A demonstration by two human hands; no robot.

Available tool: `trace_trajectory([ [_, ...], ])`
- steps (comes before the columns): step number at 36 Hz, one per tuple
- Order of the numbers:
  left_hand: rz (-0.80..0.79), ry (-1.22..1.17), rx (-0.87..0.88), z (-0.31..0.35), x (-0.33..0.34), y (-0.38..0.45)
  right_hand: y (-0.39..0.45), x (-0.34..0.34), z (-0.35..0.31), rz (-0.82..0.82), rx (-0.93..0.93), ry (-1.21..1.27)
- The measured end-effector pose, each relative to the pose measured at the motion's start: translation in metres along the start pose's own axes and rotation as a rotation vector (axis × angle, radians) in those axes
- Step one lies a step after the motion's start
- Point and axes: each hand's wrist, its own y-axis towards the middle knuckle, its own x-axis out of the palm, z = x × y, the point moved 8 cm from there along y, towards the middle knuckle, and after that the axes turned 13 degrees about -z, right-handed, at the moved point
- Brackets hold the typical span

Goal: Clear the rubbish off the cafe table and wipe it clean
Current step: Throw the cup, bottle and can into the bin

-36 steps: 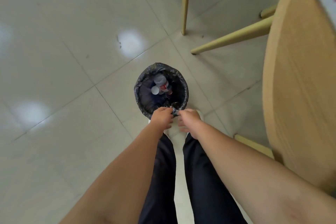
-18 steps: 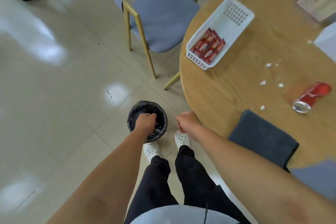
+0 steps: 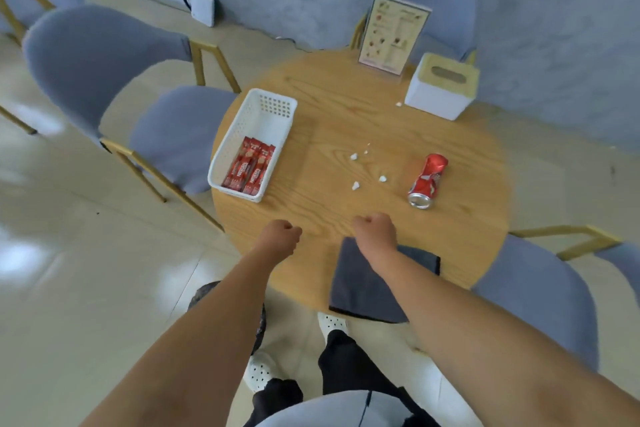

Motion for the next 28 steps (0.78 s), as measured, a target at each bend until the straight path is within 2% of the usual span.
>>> trace_trajectory([
  [5,-0.191,0.153,-0.028,0.054,0.059,0.030,0.036,-0.099,0.016,0.246,0.033,0.055],
  [10,-0.161,0.200,-0.001,0.089,0.095,0.057,0.083,-0.168,0.041,0.369,0.126,0.134],
  [14,-0.208,0.253,-0.028,0.101,0.131,0.070,0.120,-0.193,0.062,0.296,0.299,0.258],
  [17,-0.213,0.439,-0.024,0.103,0.142,0.075,0.142,-0.200,0.062,0.251,0.336,0.308],
  [20,-0.249,0.531,-0.034,0.101,0.143,0.077,0.164,-0.205,0.053,0.210,0.292,0.295],
  [24,-0.211,0.405,-0.043,0.095,0.131,0.075,0.181,-0.207,0.039,0.145,0.223,0.248],
  [28,-0.162,0.262,-0.058,0.079,0.115,0.067,0.183,-0.199,0.033,0.122,0.238,0.205],
])
